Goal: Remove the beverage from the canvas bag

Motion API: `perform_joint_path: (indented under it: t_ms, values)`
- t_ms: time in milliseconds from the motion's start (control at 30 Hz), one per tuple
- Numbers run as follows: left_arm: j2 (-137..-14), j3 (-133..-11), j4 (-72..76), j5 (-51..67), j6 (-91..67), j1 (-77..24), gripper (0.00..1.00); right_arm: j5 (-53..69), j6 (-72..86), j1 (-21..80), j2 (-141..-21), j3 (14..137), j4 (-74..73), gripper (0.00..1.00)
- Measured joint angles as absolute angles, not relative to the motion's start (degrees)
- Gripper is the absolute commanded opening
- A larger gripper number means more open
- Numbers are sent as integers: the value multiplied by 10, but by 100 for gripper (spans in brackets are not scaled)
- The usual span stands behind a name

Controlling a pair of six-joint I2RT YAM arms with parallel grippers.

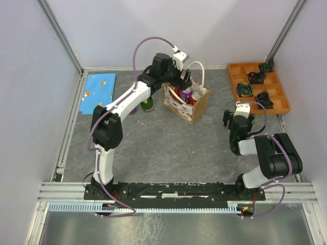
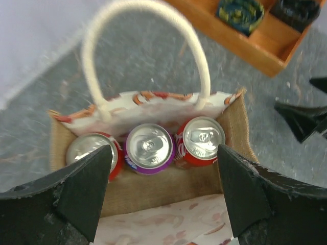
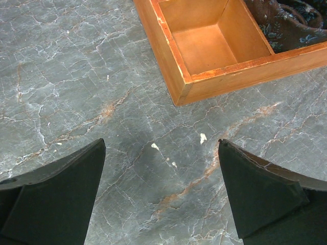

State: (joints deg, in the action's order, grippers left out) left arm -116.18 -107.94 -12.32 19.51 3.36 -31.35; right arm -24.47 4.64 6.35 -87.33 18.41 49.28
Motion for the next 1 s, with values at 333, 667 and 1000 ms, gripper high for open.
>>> perform_joint_path:
  t_ms: [333,667,1000]
  values:
    - [-1241,-1107,-171,213,36,-352,89,-245,46,63,-873,184,493,99]
    - [-1262,-1119,-175,217,60,-387,89,-245,46,63,-873,184,493,99]
    - [-1294,-1138,-175,208,81,-391,90,-245,46,63,-873,184,493,99]
